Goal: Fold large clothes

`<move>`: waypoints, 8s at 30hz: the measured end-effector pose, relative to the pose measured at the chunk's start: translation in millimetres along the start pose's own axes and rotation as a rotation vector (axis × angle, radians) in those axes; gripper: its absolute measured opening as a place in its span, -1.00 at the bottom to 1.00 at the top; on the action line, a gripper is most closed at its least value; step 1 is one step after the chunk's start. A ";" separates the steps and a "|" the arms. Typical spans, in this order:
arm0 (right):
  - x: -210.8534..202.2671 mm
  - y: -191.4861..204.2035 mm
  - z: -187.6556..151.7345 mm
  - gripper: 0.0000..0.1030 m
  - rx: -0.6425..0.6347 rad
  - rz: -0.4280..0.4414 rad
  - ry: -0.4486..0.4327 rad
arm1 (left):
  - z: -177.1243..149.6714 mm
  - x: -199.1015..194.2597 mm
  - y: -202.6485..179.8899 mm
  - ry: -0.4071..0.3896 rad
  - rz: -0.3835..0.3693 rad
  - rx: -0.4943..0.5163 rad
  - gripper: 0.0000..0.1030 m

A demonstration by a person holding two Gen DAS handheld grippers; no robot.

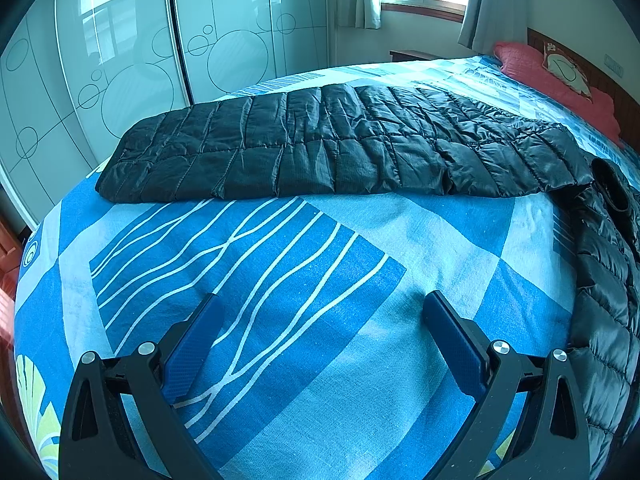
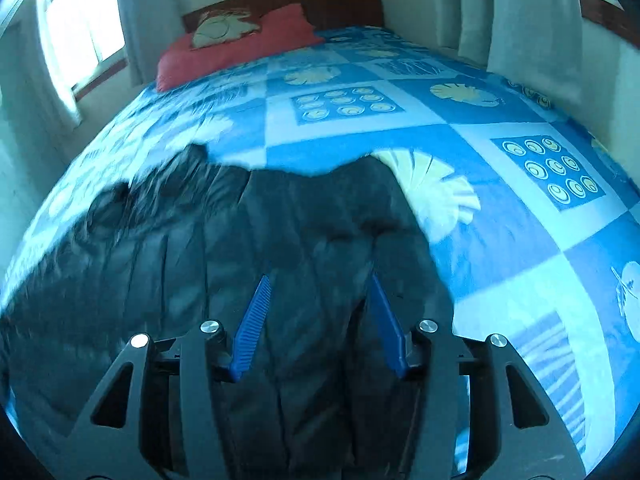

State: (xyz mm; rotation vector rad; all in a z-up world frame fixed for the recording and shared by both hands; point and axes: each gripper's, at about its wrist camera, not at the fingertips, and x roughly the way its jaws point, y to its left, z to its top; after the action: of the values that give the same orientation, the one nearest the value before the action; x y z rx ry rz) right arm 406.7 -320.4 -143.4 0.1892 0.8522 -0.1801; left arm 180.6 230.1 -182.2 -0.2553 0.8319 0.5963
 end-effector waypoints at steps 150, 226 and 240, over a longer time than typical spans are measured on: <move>-16.7 13.9 -58.6 0.11 -0.055 0.088 -0.091 | -0.8 -71.0 -374.6 0.123 -0.790 0.393 -0.80; -75.6 4.2 7.4 -0.25 -0.028 0.039 -0.163 | 146.2 -21.3 -192.2 -0.046 -0.592 0.277 0.29; 31.4 22.7 14.1 -0.17 -0.111 -0.003 -0.023 | 145.1 101.3 -269.2 0.104 -0.436 0.347 0.36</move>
State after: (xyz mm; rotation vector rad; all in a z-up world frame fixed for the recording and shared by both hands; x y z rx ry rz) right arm 442.5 -304.4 -156.1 0.0818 0.8367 -0.1369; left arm 481.5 115.9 -167.8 -0.1438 0.9302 0.0274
